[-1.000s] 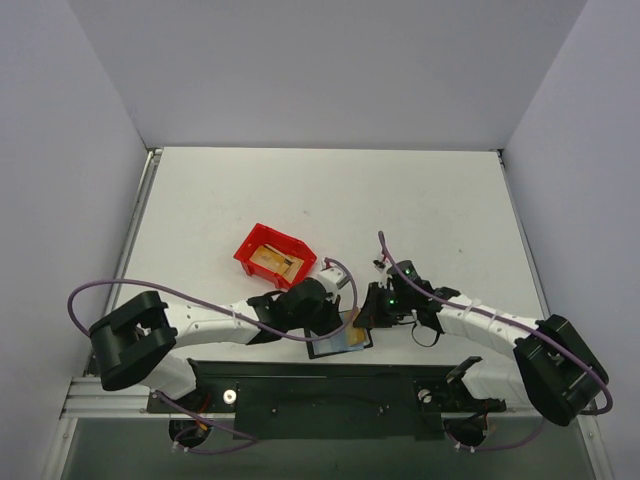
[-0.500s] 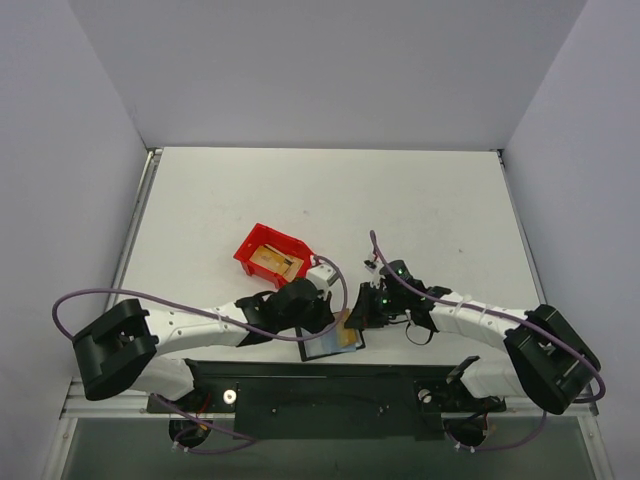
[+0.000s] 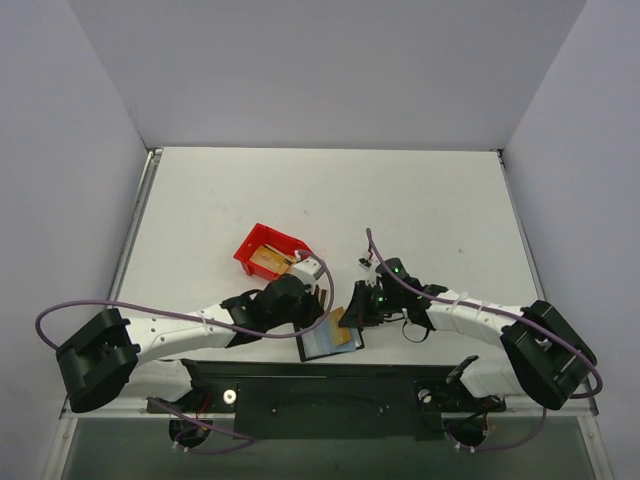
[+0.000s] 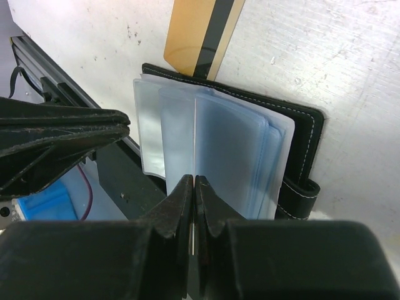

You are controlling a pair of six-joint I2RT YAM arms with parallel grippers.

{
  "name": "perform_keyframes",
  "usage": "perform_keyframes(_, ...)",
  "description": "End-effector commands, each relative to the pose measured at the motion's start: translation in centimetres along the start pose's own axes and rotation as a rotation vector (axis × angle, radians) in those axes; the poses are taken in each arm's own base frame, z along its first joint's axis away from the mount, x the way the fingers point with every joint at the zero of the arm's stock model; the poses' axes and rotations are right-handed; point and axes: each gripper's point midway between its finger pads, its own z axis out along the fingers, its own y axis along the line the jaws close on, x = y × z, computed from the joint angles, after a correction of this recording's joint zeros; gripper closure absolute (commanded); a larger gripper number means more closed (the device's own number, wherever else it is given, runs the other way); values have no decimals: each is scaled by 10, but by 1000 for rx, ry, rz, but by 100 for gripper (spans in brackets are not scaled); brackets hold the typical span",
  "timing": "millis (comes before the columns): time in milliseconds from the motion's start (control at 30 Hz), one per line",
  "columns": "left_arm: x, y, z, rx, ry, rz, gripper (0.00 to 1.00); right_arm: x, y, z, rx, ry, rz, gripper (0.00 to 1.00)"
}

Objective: Put the credit cards into the card holder
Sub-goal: Turn over the card slot in the card holder, then insert the credit card into the card holder.

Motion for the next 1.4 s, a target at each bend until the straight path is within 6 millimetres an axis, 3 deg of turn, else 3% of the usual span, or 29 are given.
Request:
perform_keyframes(0,-13,5,-8,-14,-47,-24,100,-10,22,2,-65,-8,-23,100)
perform_keyframes(900,-17,19,-19,-41,-78,-52,100,-7,48,31,-129,54,-45,100)
perform_keyframes(1167,11,25,-6,-45,1,-65,100,-7,33,21,-48,20,-76,100)
perform_keyframes(1367,33,33,-8,-60,45,-91,100,0,22,15,-29,14,-85,100)
